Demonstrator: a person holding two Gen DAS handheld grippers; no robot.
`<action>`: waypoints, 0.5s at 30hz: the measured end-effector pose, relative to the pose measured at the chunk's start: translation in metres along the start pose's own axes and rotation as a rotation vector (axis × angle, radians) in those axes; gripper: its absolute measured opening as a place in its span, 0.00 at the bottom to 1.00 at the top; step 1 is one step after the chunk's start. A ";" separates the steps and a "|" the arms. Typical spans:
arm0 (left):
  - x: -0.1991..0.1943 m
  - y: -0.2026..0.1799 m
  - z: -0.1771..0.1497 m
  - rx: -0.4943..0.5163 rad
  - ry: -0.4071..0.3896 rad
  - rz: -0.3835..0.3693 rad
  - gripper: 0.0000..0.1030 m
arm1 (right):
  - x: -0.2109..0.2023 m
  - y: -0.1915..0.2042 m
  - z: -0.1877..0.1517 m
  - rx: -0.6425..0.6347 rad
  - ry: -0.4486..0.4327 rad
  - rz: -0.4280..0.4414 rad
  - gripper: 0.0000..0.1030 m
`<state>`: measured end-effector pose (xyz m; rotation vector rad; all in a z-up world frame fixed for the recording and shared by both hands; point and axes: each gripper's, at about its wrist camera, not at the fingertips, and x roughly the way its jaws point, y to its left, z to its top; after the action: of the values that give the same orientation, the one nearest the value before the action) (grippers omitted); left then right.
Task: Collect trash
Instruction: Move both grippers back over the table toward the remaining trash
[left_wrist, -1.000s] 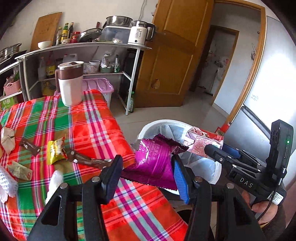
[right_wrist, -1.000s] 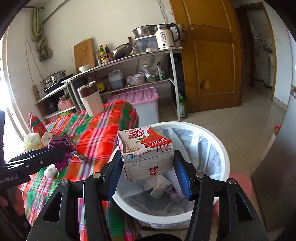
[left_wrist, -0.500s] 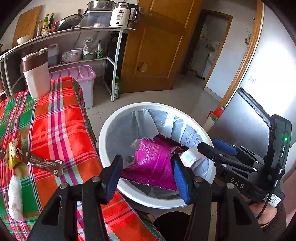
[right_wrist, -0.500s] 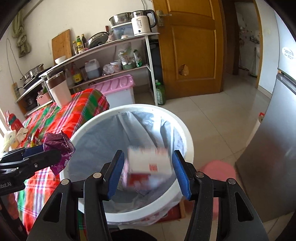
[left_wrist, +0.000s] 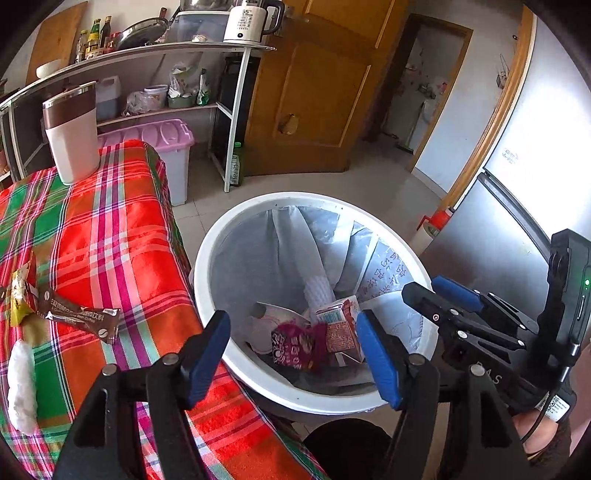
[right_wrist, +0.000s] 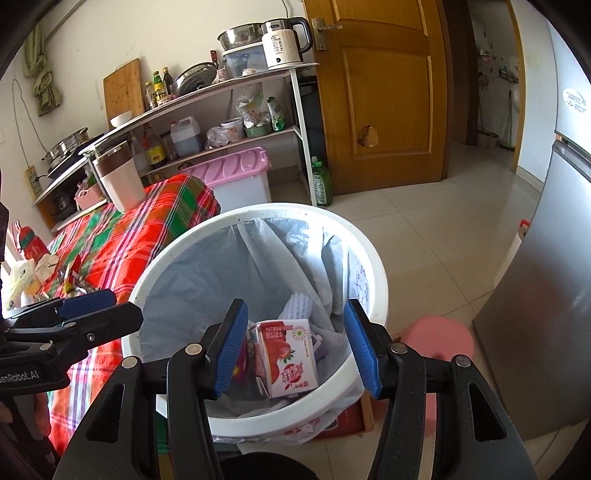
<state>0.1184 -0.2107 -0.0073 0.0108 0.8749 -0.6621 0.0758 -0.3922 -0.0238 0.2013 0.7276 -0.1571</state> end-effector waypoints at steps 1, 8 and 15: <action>-0.003 0.002 -0.001 -0.006 -0.005 0.003 0.71 | -0.001 0.002 0.000 -0.002 0.001 0.003 0.53; -0.028 0.018 -0.005 -0.033 -0.055 0.024 0.71 | -0.011 0.018 0.002 -0.026 -0.022 0.027 0.53; -0.056 0.044 -0.015 -0.070 -0.104 0.075 0.71 | -0.017 0.044 0.004 -0.050 -0.038 0.069 0.53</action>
<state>0.1060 -0.1420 0.0113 -0.0531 0.7936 -0.5569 0.0753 -0.3491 -0.0040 0.1750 0.6853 -0.0771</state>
